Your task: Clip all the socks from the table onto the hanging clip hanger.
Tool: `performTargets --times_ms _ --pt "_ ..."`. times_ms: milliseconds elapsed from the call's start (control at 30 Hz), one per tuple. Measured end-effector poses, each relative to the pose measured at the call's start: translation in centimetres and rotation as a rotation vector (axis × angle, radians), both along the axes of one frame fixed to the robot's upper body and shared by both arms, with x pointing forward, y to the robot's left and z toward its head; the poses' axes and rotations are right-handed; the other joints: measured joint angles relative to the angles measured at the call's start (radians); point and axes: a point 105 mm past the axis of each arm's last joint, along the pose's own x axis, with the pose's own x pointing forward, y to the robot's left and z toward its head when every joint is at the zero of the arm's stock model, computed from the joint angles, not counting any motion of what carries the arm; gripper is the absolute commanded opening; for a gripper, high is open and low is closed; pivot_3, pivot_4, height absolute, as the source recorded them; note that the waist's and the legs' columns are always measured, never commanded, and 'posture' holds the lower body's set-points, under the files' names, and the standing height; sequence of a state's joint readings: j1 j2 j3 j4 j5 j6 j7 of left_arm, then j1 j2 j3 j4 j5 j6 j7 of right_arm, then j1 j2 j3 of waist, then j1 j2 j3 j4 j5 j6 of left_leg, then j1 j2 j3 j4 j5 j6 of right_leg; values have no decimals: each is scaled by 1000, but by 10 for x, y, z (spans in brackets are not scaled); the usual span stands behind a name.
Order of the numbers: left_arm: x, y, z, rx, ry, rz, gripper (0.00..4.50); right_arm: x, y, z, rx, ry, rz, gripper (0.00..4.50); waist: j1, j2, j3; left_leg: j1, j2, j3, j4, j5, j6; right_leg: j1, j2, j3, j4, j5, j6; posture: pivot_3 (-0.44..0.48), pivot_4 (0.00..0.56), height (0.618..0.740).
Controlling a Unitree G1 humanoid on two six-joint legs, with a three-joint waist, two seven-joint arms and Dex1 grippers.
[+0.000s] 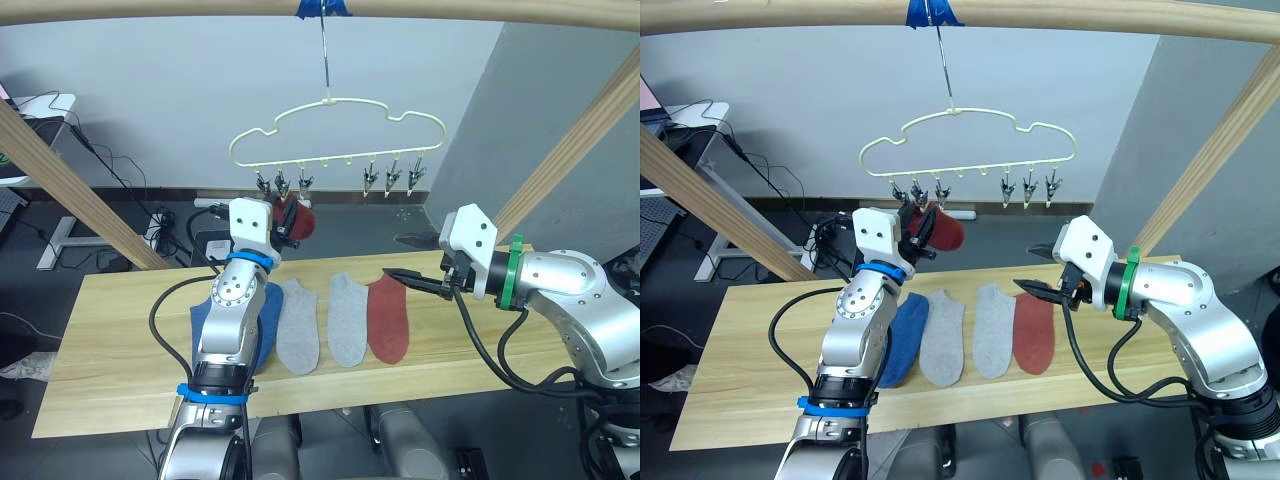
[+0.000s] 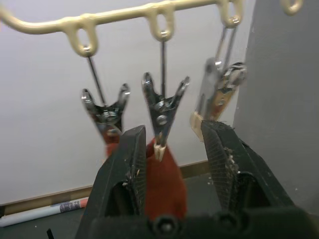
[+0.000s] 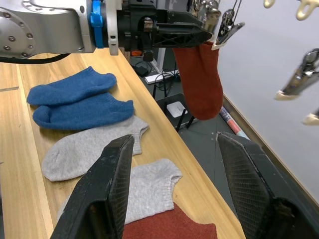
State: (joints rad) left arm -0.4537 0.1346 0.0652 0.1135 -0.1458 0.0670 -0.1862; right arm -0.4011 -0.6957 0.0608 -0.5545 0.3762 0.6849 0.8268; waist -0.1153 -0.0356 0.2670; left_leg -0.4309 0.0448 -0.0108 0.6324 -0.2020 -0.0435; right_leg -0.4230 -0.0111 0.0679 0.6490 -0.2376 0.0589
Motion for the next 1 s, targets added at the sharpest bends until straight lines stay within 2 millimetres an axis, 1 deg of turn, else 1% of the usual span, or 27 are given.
performTargets --times_ms 167,300,1000 --pt "8 -1 9 0 -30 2 1930 0 0 0 -3 -1 -1 2750 0 0 0 0 0 0 0 0 0 0 0 0 0 0 0 -249 274 740" --pt "11 -2 12 0 -44 -1 1930 0 -1 0 -3 -1 -2 2750 0 0 0 0 0 0 0 0 0 0 0 0 0 0 0 -252 274 740" --pt "11 -3 18 -5 -69 -1 1930 0 -2 -2 -7 7 -5 2750 0 0 0 0 0 0 0 0 0 0 0 0 0 0 0 -250 274 740"
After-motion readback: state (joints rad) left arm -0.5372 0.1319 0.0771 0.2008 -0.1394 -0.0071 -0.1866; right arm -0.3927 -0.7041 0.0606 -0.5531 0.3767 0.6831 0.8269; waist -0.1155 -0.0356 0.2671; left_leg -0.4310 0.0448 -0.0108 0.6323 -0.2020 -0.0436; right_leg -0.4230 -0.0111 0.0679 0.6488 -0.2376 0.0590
